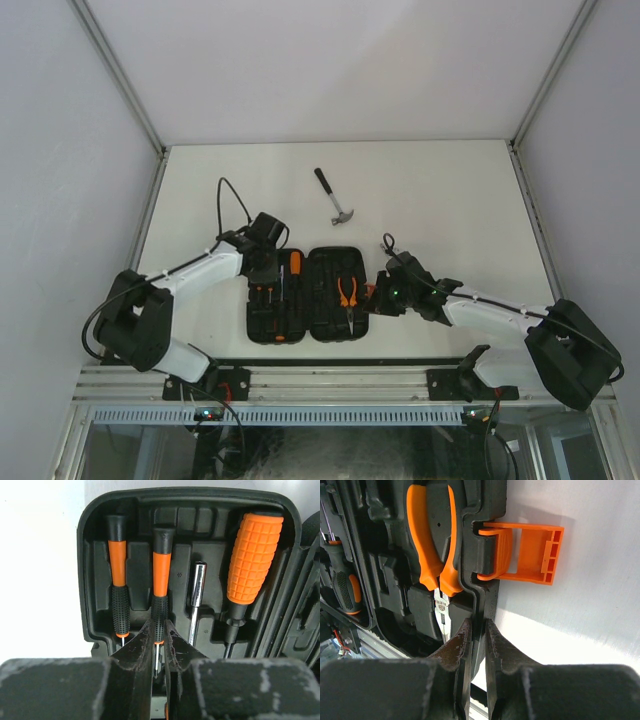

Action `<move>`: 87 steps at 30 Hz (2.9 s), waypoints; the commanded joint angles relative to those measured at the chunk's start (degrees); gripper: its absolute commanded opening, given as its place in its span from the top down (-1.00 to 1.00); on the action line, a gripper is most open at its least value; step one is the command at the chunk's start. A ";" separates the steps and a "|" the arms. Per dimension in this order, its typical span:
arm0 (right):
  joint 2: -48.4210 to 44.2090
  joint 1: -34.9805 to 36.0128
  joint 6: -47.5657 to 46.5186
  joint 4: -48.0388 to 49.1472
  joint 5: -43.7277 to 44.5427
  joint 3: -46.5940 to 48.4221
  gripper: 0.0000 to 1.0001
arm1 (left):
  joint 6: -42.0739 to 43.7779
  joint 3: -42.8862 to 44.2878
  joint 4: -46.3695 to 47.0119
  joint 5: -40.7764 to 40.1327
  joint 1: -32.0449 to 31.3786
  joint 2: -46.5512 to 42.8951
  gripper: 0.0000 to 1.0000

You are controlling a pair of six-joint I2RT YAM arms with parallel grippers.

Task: Sort the tools into containers
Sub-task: Place the screwdriver in the storage box.

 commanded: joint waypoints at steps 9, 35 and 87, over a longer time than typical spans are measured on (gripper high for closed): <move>1.48 0.23 -2.08 -0.28 -0.72 -0.18 0.94 | 1.16 3.13 1.38 -0.89 0.54 1.87 0.73; 0.80 0.67 -3.92 -2.29 0.62 -0.19 0.95 | 1.78 -2.37 3.89 10.75 1.07 16.21 1.00; -2.29 -0.06 -4.25 -6.07 5.67 -0.19 0.94 | 2.36 7.00 -7.54 2.48 -0.16 -0.52 0.19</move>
